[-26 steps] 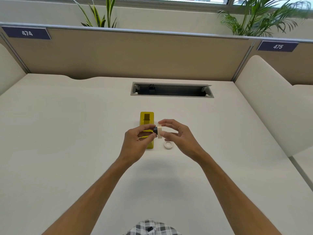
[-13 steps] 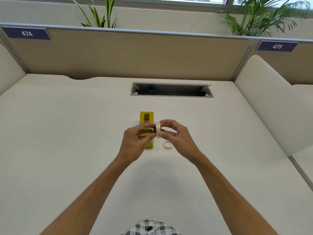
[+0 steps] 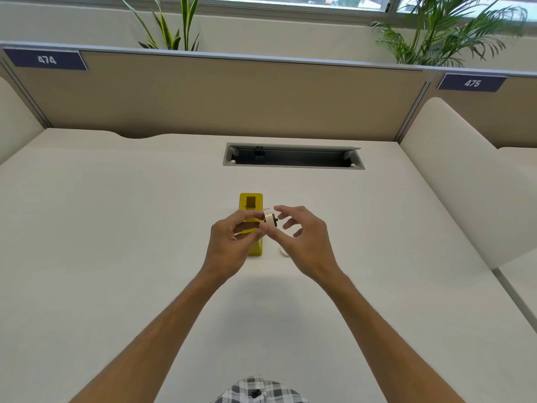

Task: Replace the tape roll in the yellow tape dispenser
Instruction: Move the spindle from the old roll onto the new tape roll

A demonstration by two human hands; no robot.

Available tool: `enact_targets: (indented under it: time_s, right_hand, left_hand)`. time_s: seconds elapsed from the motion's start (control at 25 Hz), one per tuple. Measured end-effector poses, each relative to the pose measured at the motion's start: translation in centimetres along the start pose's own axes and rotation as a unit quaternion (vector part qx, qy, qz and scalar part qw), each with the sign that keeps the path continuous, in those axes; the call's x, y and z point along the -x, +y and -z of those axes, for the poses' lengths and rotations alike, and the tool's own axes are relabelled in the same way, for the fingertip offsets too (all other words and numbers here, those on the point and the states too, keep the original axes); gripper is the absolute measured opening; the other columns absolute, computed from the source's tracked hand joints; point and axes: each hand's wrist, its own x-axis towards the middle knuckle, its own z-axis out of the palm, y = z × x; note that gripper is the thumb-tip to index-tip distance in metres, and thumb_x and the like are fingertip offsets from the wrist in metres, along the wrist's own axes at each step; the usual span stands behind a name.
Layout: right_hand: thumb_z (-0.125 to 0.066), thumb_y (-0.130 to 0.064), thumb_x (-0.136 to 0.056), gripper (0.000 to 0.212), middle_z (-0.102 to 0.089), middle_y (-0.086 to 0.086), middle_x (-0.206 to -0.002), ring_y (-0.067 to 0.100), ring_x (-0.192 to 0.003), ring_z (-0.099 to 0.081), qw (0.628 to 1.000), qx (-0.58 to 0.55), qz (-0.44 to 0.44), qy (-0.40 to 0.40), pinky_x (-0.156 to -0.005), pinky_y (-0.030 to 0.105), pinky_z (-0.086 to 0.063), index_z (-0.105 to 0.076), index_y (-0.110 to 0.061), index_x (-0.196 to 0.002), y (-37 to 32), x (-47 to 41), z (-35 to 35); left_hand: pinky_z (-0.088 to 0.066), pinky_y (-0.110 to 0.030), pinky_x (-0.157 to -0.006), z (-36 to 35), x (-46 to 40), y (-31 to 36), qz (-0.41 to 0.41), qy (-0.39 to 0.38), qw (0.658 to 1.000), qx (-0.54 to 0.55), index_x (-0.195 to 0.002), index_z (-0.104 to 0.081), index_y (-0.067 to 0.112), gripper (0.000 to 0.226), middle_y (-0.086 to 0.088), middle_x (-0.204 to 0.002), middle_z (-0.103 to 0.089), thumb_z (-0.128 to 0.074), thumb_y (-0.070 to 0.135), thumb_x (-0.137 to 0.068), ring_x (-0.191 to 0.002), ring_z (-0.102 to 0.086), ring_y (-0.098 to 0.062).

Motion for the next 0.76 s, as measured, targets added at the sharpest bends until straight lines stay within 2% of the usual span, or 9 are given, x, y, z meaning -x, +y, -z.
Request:
enact_targets:
  time_s: [0.12,0.24,0.4,0.48,0.6,0.76]
  right_hand:
    - [-0.073,-0.054,-0.076,0.041,-0.069,-0.008,-0.083,0.007,-0.069,-0.061,0.989,0.109,0.058,0.076,-0.06,0.025,-0.052,-0.072,-0.021,-0.1,-0.6,0.1,-0.1]
    - [-0.073,-0.054,-0.076,0.034,-0.07,-0.008,-0.073,0.008,-0.062,-0.062,0.983,0.146,0.05,0.104,-0.058,0.03,-0.052,-0.074,-0.02,-0.084,-1.0,0.1,-0.4]
    - [-0.069,-0.046,-0.082,0.026,-0.071,-0.006,-0.071,0.013,-0.064,-0.064,0.978,0.173,0.025,0.113,-0.058,0.032,-0.052,-0.073,-0.02,-0.079,-1.4,0.2,-1.1]
    - [-0.069,-0.042,-0.083,0.024,-0.071,-0.005,-0.072,0.014,-0.063,-0.064,0.978,0.172,0.022,0.112,-0.058,0.033,-0.052,-0.073,-0.019,-0.079,-1.5,0.3,-1.2]
    - [-0.068,-0.042,-0.083,0.024,-0.071,-0.006,-0.074,0.013,-0.064,-0.064,0.982,0.149,0.015,0.112,-0.059,0.034,-0.052,-0.072,-0.018,-0.079,-1.7,0.5,-1.3]
    - [-0.071,-0.038,-0.083,0.018,-0.071,-0.008,-0.075,0.009,-0.065,-0.063,0.987,0.118,0.017,0.109,-0.06,0.033,-0.053,-0.072,-0.02,-0.081,-1.6,0.8,-1.6]
  left_hand:
    - [-0.059,-0.038,-0.083,-0.1,-0.2,-0.2,-0.008,0.007,1.0,-0.009,-0.108,-0.069,0.017,0.027,0.001,-0.106,-0.072,-0.07,0.009,-0.082,-0.098,-0.069,-0.01]
    - [-0.059,-0.038,-0.082,-0.3,0.0,-0.1,-0.017,0.008,1.0,-0.009,-0.106,-0.069,0.016,0.026,0.001,-0.105,-0.072,-0.07,0.006,-0.082,-0.096,-0.07,-0.01]
    - [-0.059,-0.033,-0.08,-0.3,0.2,-0.3,-0.063,-0.002,0.997,-0.053,-0.109,-0.066,0.015,0.03,0.0,-0.104,-0.071,-0.073,0.01,-0.08,-0.093,-0.069,-0.012]
    - [-0.059,-0.03,-0.08,-0.2,0.0,-0.7,-0.081,-0.007,0.991,-0.104,-0.118,-0.06,0.017,0.043,0.0,-0.11,-0.067,-0.076,0.019,-0.078,-0.098,-0.066,-0.014]
    - [-0.056,-0.023,-0.081,-0.2,-0.1,-1.0,-0.071,-0.036,0.988,-0.134,-0.134,-0.047,0.024,0.069,0.006,-0.126,-0.058,-0.08,0.026,-0.073,-0.108,-0.06,-0.007]
    - [-0.058,-0.028,-0.082,-0.3,-0.2,-1.1,-0.073,-0.049,0.988,-0.125,-0.132,-0.053,0.024,0.058,0.006,-0.117,-0.065,-0.076,0.024,-0.078,-0.1,-0.064,-0.005]
